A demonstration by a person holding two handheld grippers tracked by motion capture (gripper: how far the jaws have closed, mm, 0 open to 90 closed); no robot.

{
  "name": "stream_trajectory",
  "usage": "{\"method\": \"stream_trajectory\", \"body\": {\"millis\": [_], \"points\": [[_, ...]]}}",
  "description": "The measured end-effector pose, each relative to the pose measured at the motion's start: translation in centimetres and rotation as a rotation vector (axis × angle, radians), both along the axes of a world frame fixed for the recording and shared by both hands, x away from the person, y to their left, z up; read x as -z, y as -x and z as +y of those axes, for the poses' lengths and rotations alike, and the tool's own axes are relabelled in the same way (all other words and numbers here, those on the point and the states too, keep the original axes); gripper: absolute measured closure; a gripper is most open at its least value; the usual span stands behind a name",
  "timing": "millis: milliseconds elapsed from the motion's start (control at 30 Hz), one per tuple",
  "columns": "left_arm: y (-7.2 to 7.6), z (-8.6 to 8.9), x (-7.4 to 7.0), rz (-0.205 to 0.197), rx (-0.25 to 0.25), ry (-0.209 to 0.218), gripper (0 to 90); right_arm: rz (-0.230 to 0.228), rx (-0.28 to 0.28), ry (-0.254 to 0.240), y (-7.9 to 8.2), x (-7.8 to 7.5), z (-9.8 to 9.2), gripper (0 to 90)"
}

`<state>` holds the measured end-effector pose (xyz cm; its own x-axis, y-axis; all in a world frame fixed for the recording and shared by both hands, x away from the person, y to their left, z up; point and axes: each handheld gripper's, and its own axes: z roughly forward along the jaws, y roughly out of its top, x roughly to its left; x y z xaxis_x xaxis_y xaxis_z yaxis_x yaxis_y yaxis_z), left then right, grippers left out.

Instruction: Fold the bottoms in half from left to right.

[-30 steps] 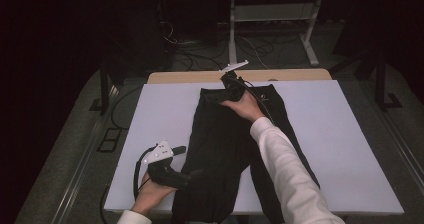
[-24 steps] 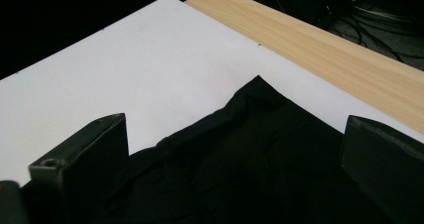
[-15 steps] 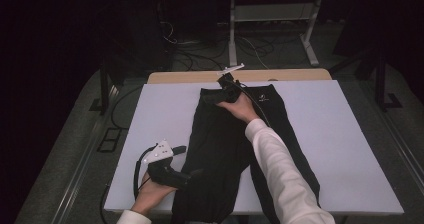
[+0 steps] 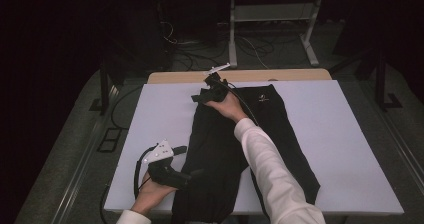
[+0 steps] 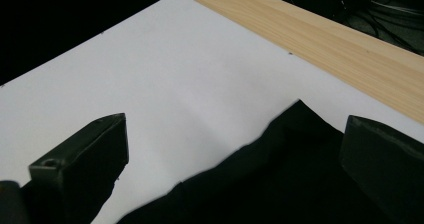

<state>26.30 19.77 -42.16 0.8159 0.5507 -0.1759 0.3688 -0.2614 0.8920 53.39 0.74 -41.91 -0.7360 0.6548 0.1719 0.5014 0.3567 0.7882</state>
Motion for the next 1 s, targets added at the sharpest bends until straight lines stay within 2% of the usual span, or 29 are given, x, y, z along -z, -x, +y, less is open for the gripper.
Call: {"method": "stream_trajectory", "body": {"millis": [233, 367, 433, 467, 533, 700, 833, 1000], "points": [[0.0, 0.0, 0.0, 0.0, 0.004, 0.002, 0.0, 0.017, 0.013, 0.018, -0.6, 0.8, 1.0, 0.0], [0.0, -0.1, 0.0, 0.001, 0.009, 0.002, 0.0, 0.052, 0.032, 0.017, -0.8, 1.6, 1.3, 0.0], [0.0, -0.1, 0.0, 0.001, 0.01, 0.002, 0.0, 0.054, 0.03, 0.021, -0.9, 1.9, 1.4, 0.0], [0.0, -0.1, 0.0, 0.002, 0.011, 0.002, 0.0, 0.06, 0.034, 0.025, -0.9, 2.1, 1.4, 1.9], [0.0, -0.1, 0.0, 0.002, 0.011, 0.002, 0.0, 0.059, 0.052, 0.037, -1.0, 2.3, 1.4, 11.0], [0.0, -0.1, -0.1, 0.0, 0.015, 0.005, 0.0, 0.068, 0.081, 0.057, -1.2, 2.6, 1.2, 16.6], [0.0, -0.2, 0.0, 0.004, 0.021, 0.006, 0.0, 0.087, 0.095, 0.054, -1.3, 2.8, 1.0, 25.4], [0.0, -0.2, 0.0, 0.003, 0.019, 0.008, 0.0, 0.082, 0.115, 0.045, -1.4, 2.9, 1.0, 39.0]]}}
